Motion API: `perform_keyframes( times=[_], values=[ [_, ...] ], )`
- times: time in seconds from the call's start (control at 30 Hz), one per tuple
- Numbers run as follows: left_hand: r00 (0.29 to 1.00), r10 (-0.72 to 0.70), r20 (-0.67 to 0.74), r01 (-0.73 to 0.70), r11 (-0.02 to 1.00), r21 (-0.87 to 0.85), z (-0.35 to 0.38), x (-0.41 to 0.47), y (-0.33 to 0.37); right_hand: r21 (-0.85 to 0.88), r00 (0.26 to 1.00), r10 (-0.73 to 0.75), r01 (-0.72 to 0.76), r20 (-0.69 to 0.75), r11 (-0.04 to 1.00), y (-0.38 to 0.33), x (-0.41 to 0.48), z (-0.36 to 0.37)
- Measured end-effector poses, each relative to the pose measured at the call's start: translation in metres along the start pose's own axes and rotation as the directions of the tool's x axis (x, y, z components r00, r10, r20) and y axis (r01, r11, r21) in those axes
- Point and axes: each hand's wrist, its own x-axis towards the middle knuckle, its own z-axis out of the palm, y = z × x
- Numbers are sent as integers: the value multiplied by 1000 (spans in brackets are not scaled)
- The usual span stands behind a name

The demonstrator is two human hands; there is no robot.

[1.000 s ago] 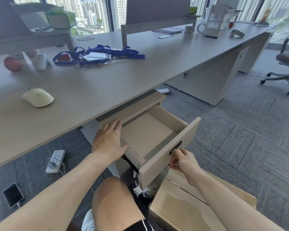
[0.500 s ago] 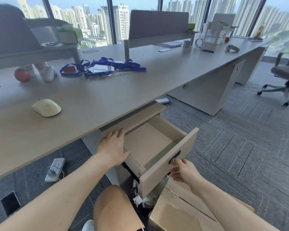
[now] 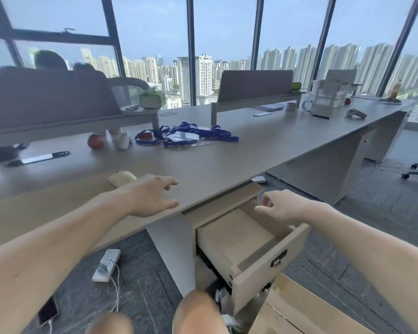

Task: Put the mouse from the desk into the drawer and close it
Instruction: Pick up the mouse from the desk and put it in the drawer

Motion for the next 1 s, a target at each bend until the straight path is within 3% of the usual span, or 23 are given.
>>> perform_keyframes(
  times=[0.2,0.67,1.0],
  values=[
    [972,-230,57,228,973,41,-17,-47,-98,-54,979,-184,180,-87,982,-77,45,-13],
    [825,-548,138,551,834,22,1,-101,-244,-77,911,-413,412,12,908,-264,149,-4],
    [789,-613,-49,610,790,-59,47,-78,-258,59,794,-584,599,-167,798,-346,199,58]
  ],
)
